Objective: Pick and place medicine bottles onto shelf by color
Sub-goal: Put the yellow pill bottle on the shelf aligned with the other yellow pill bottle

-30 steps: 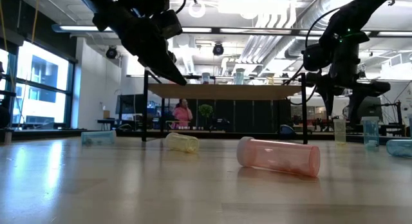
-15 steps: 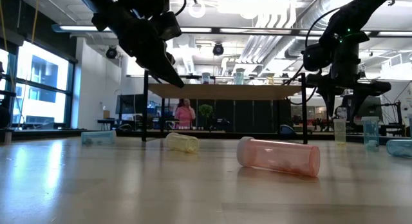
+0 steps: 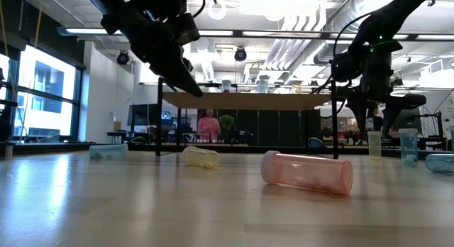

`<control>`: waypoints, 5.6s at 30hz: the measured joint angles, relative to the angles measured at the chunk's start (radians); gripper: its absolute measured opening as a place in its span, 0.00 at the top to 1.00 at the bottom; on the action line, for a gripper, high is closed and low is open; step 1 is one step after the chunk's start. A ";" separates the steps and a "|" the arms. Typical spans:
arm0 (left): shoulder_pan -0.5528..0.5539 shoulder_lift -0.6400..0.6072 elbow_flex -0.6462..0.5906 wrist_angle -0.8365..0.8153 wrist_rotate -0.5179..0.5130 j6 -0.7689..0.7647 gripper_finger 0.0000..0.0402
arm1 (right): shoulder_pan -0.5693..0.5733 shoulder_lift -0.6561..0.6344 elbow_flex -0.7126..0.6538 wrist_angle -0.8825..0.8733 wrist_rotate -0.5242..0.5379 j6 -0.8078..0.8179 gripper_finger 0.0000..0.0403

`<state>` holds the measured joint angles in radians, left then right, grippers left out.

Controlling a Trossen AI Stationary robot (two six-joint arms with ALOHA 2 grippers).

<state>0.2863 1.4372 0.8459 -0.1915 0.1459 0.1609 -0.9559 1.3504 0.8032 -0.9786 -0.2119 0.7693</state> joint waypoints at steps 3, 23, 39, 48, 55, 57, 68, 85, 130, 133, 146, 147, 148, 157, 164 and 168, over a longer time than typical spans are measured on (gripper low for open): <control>0.000 0.000 0.000 -0.007 0.000 0.000 0.61 | 0.010 0.008 0.000 -0.023 0.000 -0.004 0.48; 0.000 0.000 0.000 -0.007 0.000 -0.003 0.61 | 0.043 0.012 0.000 -0.026 0.046 -0.008 0.65; 0.000 0.000 0.000 -0.007 0.000 -0.004 0.61 | 0.042 0.012 0.000 -0.043 0.045 -0.107 0.69; 0.000 0.000 0.000 -0.007 0.000 -0.019 0.61 | 0.042 -0.026 0.000 -0.082 0.052 -0.168 0.69; 0.000 0.000 0.000 -0.007 0.000 -0.019 0.61 | 0.042 -0.111 0.000 -0.101 0.048 -0.168 0.69; 0.000 0.000 0.000 -0.007 0.000 -0.019 0.61 | 0.042 -0.131 0.000 -0.108 0.046 -0.168 0.69; 0.000 0.000 0.000 -0.007 0.000 -0.028 0.61 | 0.042 -0.253 0.040 -0.158 0.034 -0.168 0.69; 0.000 0.000 0.000 -0.006 0.000 -0.030 0.61 | 0.042 -0.268 0.452 -0.348 0.130 -0.194 0.69; 0.000 0.000 0.000 -0.006 0.000 -0.055 0.61 | 0.219 0.338 1.089 -0.552 0.156 -0.343 0.69; 0.000 0.000 0.000 -0.006 0.000 -0.056 0.61 | 0.224 0.365 1.089 -0.551 0.155 -0.349 0.69; 0.000 0.000 0.000 -0.005 0.000 -0.054 0.61 | 0.239 0.439 1.089 -0.538 0.138 -0.352 0.69; 0.000 0.000 0.000 -0.005 0.000 -0.054 0.61 | 0.239 0.442 1.089 -0.538 0.133 -0.352 0.69; 0.000 0.000 0.000 -0.005 0.000 -0.054 0.61 | 0.242 0.445 1.089 -0.534 0.130 -0.352 0.69; 0.000 0.000 0.000 -0.005 0.000 -0.054 0.61 | 0.245 0.450 1.086 -0.529 0.129 -0.352 0.69; 0.000 0.000 0.000 -0.006 0.000 -0.056 0.61 | 0.247 0.464 1.085 -0.515 0.137 -0.353 0.69; 0.000 0.000 0.000 -0.007 0.000 -0.055 0.61 | 0.247 0.471 1.085 -0.525 0.128 -0.360 0.69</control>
<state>0.2859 1.4372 0.8459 -0.1984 0.1461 0.1055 -0.7093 1.8214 1.8885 -1.5032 -0.0834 0.4096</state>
